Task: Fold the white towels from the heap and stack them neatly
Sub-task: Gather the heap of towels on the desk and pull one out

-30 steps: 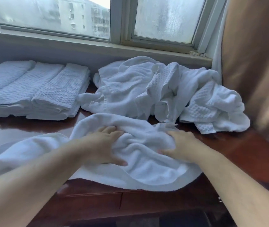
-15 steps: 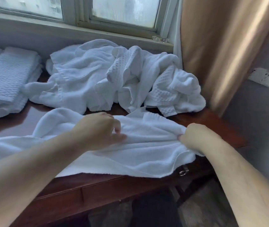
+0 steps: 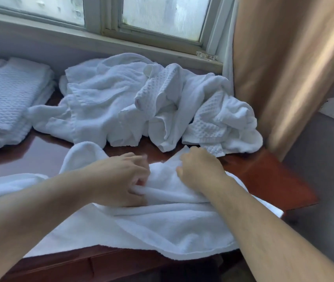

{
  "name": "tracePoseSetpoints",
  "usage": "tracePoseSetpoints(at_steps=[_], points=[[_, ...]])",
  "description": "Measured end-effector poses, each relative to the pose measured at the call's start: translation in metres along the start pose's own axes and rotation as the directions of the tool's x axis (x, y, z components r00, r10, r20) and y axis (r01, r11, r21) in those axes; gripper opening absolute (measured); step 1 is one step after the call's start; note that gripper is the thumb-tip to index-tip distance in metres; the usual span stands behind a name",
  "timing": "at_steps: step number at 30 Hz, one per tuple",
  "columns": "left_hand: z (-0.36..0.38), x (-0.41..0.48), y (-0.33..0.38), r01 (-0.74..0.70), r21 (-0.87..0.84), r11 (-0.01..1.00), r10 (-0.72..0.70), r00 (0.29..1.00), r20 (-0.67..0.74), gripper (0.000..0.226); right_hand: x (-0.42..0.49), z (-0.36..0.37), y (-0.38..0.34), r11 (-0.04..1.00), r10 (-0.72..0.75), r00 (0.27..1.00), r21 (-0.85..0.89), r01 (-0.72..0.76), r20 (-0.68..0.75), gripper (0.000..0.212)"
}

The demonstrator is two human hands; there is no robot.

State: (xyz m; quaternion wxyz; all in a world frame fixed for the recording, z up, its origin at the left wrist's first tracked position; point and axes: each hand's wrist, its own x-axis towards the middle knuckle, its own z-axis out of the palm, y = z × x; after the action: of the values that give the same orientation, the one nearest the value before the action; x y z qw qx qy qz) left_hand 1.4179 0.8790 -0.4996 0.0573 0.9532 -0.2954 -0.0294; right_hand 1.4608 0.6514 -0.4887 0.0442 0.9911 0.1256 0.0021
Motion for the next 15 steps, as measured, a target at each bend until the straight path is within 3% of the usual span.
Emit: tracePoseSetpoints(at_steps=[2,3,5,8,11,12,15], points=[[0.001,-0.002,-0.007,-0.053,-0.133,0.990,0.046,0.997,-0.054,0.028,0.010,0.001,-0.002,0.972,-0.167,0.983,0.180,0.152,0.076,0.034],[0.001,-0.003,-0.010,-0.047,-0.166,0.985,0.038,0.997,-0.060,0.036,0.014,0.003,-0.003,0.956,-0.192,0.968,0.255,0.146,0.164,0.042],[0.003,-0.002,-0.015,0.000,-0.134,0.991,-0.003,1.000,-0.021,0.065,0.026,0.010,-0.002,0.964,-0.174,0.951,0.244,0.111,0.257,0.058],[0.001,0.000,-0.019,0.077,-0.104,0.992,-0.073,0.996,0.042,0.086,0.037,0.020,0.007,0.947,-0.182,0.974,0.291,0.138,0.133,0.052],[-0.005,0.005,-0.018,0.094,0.009,0.996,-0.094,0.996,-0.001,0.078,0.042,0.021,0.022,0.876,-0.247,0.963,0.400,0.270,-0.109,0.022],[-0.007,0.007,-0.016,0.111,0.045,0.993,-0.110,0.994,-0.014,0.071,0.044,0.021,0.026,0.875,-0.263,0.958,0.392,0.286,-0.112,0.015],[-0.012,0.010,-0.013,0.152,0.048,0.987,-0.154,0.987,0.034,0.065,0.055,0.020,0.028,0.931,-0.214,0.975,0.289,0.221,-0.058,0.017]])
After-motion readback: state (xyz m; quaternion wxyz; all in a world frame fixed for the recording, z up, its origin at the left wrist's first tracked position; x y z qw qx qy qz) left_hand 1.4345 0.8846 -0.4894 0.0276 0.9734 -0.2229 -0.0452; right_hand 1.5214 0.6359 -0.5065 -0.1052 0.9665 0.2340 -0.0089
